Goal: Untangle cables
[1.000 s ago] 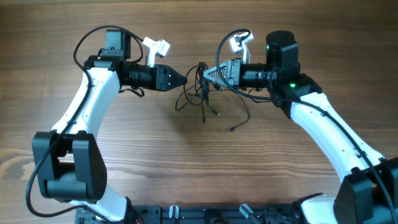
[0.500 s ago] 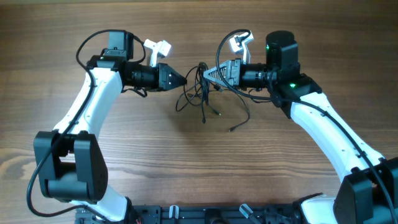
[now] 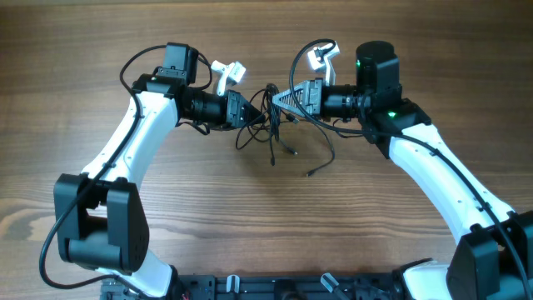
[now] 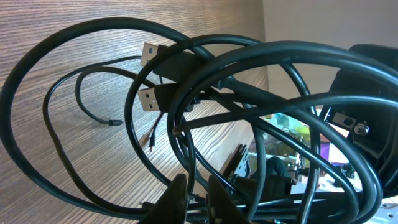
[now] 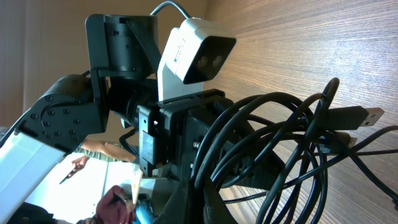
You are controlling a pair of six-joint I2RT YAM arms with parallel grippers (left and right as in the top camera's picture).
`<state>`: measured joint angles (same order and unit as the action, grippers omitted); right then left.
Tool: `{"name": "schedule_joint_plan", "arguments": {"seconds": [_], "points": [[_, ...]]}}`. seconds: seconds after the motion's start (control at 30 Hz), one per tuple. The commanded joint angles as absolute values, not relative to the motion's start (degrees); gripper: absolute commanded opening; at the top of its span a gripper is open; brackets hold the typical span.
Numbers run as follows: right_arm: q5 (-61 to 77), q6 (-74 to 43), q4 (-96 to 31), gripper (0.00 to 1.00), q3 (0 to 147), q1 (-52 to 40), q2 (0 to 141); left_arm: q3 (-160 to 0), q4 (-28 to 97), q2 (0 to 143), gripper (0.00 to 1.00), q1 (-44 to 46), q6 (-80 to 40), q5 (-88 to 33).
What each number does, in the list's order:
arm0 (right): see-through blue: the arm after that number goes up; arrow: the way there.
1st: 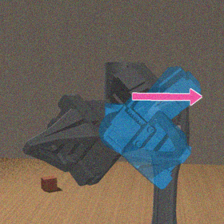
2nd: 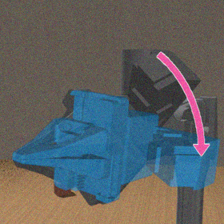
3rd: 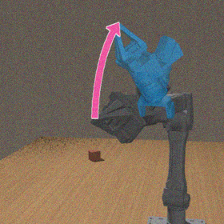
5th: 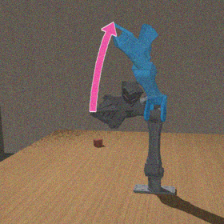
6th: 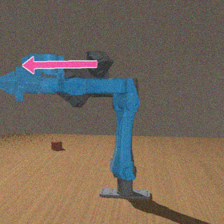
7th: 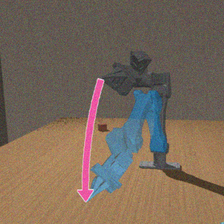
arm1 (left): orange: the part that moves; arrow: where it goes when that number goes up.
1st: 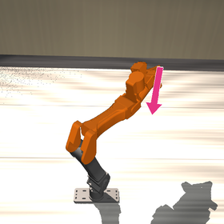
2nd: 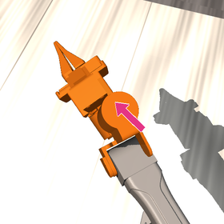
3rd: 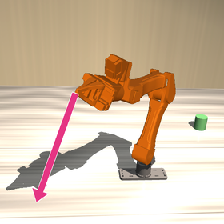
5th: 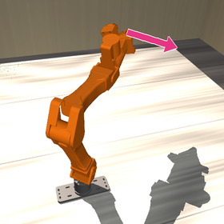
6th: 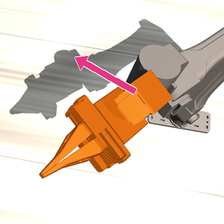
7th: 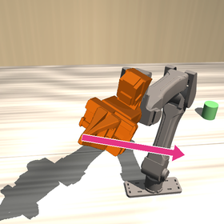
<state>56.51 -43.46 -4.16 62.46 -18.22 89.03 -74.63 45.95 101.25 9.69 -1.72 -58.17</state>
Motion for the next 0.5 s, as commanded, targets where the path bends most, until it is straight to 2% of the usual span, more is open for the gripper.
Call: {"name": "schedule_joint_plan", "arguments": {"seconds": [0.0, 0.03, 0.07, 0.23, 0.33, 0.47], "points": [[56.62, -43.68, -3.86, 0.04, 63.24, -18.13, 89.82, -75.22, 45.91, 100.62, 0.18, 9.82, -2.44, -58.85], [56.60, -43.68, -3.79, 0.04, 63.24, -18.13, 89.82, -75.22, 45.93, 100.62, 0.27, 9.82, -2.44, -58.85], [56.60, -43.70, -3.77, 0.04, 63.24, -18.13, 89.82, -75.22, 45.93, 100.62, 0.32, 9.80, -2.42, -58.87], [56.60, -43.68, -3.77, 0.04, 63.24, -18.13, 89.82, -75.22, 45.91, 100.62, 0.36, 9.91, -1.76, -62.92], [56.60, -43.68, -3.77, 0.04, 63.24, -18.13, 89.82, -75.22, 45.89, 100.62, 0.32, 9.98, -1.78, -65.08], [56.58, -43.68, -3.75, 0.04, 63.24, -18.13, 89.82, -75.22, 45.67, 100.62, 0.33, 10.04, -1.80, -65.12]]}}
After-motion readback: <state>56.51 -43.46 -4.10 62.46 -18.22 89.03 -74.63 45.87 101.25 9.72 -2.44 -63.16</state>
